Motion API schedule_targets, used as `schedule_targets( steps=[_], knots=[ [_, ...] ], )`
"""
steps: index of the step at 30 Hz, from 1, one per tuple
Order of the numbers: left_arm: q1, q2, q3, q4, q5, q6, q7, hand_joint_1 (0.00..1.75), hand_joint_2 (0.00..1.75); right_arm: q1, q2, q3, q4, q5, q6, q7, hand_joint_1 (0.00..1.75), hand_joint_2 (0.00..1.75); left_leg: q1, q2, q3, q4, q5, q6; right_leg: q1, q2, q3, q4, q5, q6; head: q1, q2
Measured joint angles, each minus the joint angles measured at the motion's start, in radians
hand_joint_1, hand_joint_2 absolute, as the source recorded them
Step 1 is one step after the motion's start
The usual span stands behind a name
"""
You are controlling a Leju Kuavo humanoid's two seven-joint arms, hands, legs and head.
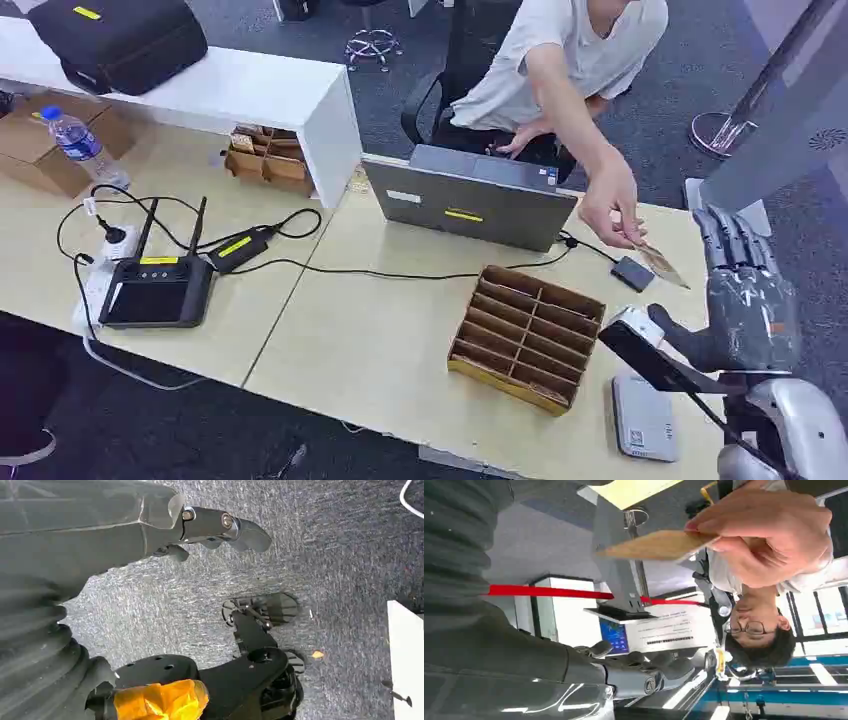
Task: Pass the card to the sensor for recognition and then transmit it.
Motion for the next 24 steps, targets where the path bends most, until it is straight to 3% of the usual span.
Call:
schedule_targets(
  steps=[3, 4, 18, 24],
  knots=[
    [0.0, 0.001, 0.0, 0.0, -0.001, -0.001, 0.0, 0.0, 1.75, 0.006, 0.0, 0.001, 0.0, -0.018, -0.006, 0.002, 0.0, 1.75, 0.0, 0.0, 0.0, 0.0, 0.0, 0.0, 0.0, 0.0, 0.0, 0.0, 0.0, 0.0, 0.0, 0.0],
    [0.0, 0.001, 0.0, 0.0, -0.002, -0.001, -0.001, 0.0, 1.75, 0.009, 0.0, 0.0, 0.0, -0.023, -0.007, 0.002, 1.75, 1.75, 0.0, 0.0, 0.0, 0.0, 0.0, 0.0, 0.0, 0.0, 0.0, 0.0, 0.0, 0.0, 0.0, 0.0],
    [0.0, 0.002, 0.0, 0.0, -0.015, -0.007, -0.004, 0.0, 1.75, 0.048, 0.0, -0.015, -0.017, -0.088, -0.016, -0.018, 1.75, 1.75, 0.0, 0.0, 0.0, 0.0, 0.0, 0.0, 0.0, 0.0, 0.0, 0.0, 0.0, 0.0, 0.0, 0.0],
    [0.001, 0.002, 0.0, 0.0, -0.018, -0.007, -0.032, 0.0, 1.75, 0.056, -0.002, -0.032, -0.017, -0.098, -0.018, -0.02, 1.75, 1.75, 0.0, 0.0, 0.0, 0.0, 0.0, 0.0, 0.0, 0.0, 0.0, 0.0, 0.0, 0.0, 0.0, 0.0]
  ],
)
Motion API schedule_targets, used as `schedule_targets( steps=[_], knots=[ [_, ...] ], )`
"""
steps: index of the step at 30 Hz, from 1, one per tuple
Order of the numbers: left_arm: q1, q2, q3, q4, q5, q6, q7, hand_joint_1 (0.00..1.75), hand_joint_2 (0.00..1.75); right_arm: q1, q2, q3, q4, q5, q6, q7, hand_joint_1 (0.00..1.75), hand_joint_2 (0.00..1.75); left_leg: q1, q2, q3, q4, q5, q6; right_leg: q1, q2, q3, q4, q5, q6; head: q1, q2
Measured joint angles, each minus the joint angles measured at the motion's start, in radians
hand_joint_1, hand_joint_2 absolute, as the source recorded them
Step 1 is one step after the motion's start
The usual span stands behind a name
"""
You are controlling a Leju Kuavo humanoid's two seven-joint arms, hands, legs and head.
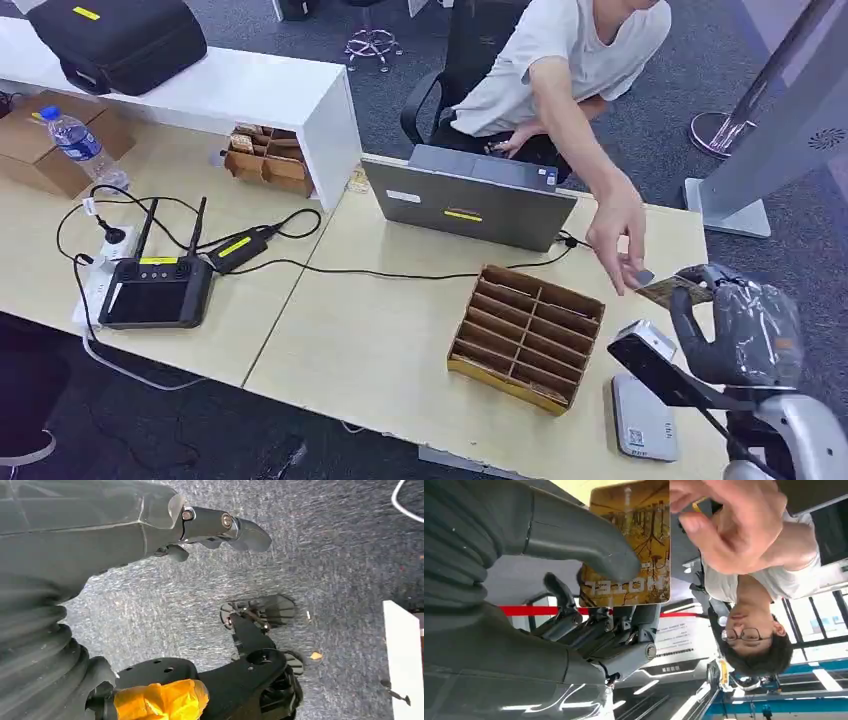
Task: Pass the card to the sensor for recognition and then transmit it.
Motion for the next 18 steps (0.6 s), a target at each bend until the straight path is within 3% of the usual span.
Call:
schedule_targets(
  steps=[11, 18],
  knots=[
    [0.0, 0.0, -0.005, 0.0, -0.015, 0.011, -0.01, 0.0, 1.75, 0.028, -0.004, -0.023, -0.006, -0.006, -0.013, -0.019, 1.75, 1.75, 0.0, 0.0, 0.0, 0.0, 0.0, 0.0, 0.0, 0.0, 0.0, 0.0, 0.0, 0.0, 0.0, 0.0],
    [0.0, 0.0, -0.005, 0.0, -0.014, 0.023, 0.002, 0.0, 1.75, 0.108, -0.005, -0.045, -0.034, 0.02, -0.097, -0.056, 1.75, 1.75, 0.0, 0.0, 0.0, 0.0, 0.0, 0.0, 0.0, 0.0, 0.0, 0.0, 0.0, 0.0, 0.0, 0.0]
  ],
)
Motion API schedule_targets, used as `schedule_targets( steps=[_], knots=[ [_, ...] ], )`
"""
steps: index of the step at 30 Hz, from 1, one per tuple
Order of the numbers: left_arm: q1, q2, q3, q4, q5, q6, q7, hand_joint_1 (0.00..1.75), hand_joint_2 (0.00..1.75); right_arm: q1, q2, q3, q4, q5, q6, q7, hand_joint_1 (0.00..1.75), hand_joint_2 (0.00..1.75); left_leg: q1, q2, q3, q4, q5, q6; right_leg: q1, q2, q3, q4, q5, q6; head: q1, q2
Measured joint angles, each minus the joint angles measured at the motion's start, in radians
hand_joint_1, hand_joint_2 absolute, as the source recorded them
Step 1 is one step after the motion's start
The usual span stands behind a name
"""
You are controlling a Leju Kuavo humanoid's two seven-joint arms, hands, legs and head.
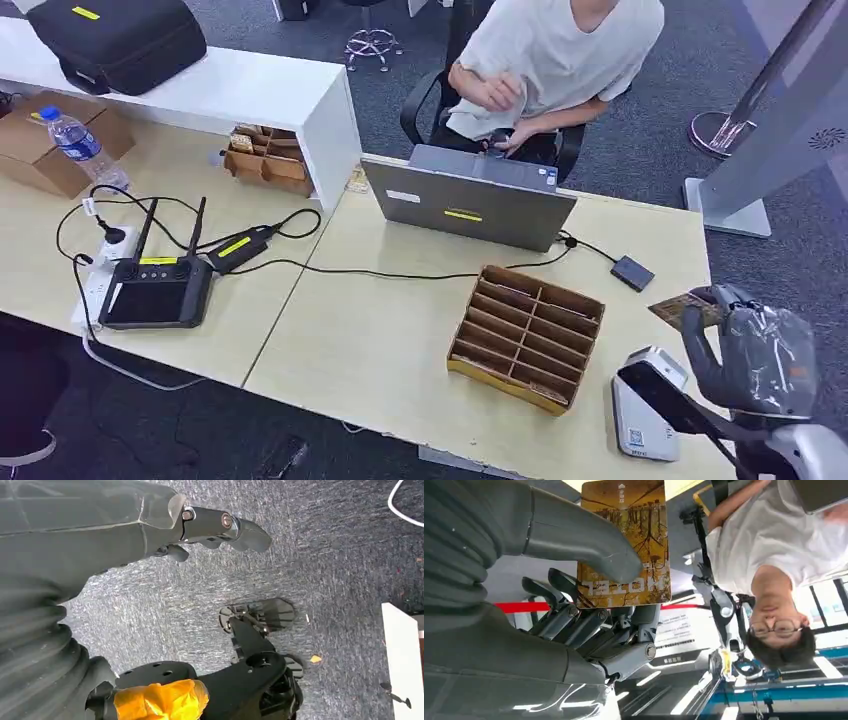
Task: Pass the card to the sensor for recognition and then transmit it.
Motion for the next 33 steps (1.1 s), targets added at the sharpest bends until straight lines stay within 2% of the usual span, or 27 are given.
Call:
schedule_targets(
  steps=[6, 13, 23, 33],
  knots=[
    [0.0, 0.0, 0.0, 0.0, 0.003, 0.0, 0.009, 0.0, 1.75, 0.09, 0.003, -0.049, -0.008, 0.01, -0.056, -0.051, 1.75, 1.75, 0.0, 0.0, 0.0, 0.0, 0.0, 0.0, 0.0, 0.0, 0.0, 0.0, 0.0, 0.0, 0.0, 0.0],
    [0.0, 0.0, 0.005, 0.0, 0.005, -0.004, 0.017, 0.0, 1.75, 0.16, 0.013, -0.108, -0.002, 0.011, -0.074, -0.087, 1.75, 1.75, 0.0, 0.0, 0.0, 0.0, 0.0, 0.0, 0.0, 0.0, 0.0, 0.0, 0.0, 0.0, 0.0, 0.0],
    [0.0, 0.0, 0.009, 0.0, 0.006, -0.003, 0.017, 0.0, 1.75, 0.199, 0.044, -0.157, 0.052, 0.026, -0.089, -0.114, 1.75, 1.75, 0.0, 0.0, 0.0, 0.0, 0.0, 0.0, 0.0, 0.0, 0.0, 0.0, 0.0, 0.0, 0.0, 0.0],
    [-0.001, 0.0, 0.021, 0.0, 0.001, -0.002, 0.017, 0.0, 1.75, 0.215, 0.085, -0.16, 0.137, 0.055, -0.089, -0.134, 1.75, 1.75, 0.0, 0.0, 0.0, 0.0, 0.0, 0.0, 0.0, 0.0, 0.0, 0.0, 0.0, 0.0, 0.0, 0.0]
  ],
)
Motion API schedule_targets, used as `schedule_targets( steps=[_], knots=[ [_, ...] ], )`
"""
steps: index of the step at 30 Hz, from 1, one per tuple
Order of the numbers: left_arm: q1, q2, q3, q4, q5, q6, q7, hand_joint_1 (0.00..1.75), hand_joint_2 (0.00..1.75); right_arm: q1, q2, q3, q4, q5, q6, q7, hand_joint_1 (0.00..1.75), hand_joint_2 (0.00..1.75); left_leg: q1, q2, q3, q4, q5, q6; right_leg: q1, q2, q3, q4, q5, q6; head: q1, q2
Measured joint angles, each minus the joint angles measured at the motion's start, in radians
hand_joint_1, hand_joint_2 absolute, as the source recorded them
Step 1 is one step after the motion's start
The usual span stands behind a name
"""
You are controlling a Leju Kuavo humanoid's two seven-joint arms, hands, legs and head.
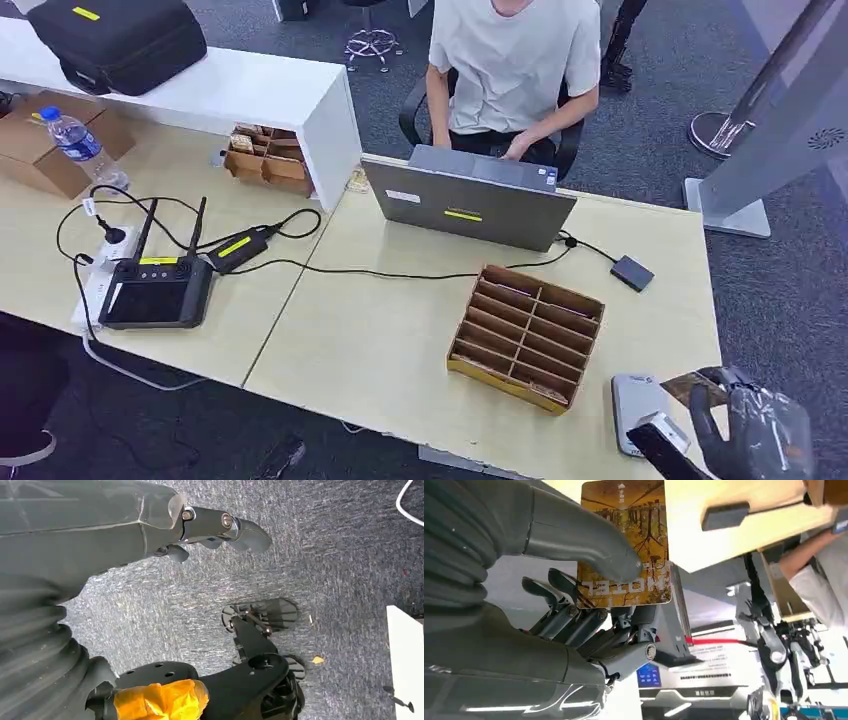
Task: Pass the card to the sensor for recognition and then transmit it.
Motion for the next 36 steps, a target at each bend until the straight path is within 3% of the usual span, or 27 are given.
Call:
schedule_targets(
  steps=[22, 36],
  knots=[
    [-0.001, -0.002, 0.023, 0.0, -0.011, 0.003, 0.0, 0.0, 1.75, 0.029, 0.05, 0.016, 0.163, 0.005, 0.005, -0.006, 1.75, 1.75, 0.0, 0.0, 0.0, 0.0, 0.0, 0.0, 0.0, 0.0, 0.0, 0.0, 0.0, 0.0, 0.0, 0.0],
    [-0.003, -0.005, 0.037, 0.0, -0.022, 0.003, 0.0, 0.0, 1.75, 0.022, 0.055, 0.029, 0.161, 0.002, 0.013, 0.006, 1.75, 1.75, 0.0, 0.0, 0.0, 0.0, 0.0, 0.0, 0.0, 0.0, 0.0, 0.0, 0.0, 0.0, 0.0, 0.0]
  ],
)
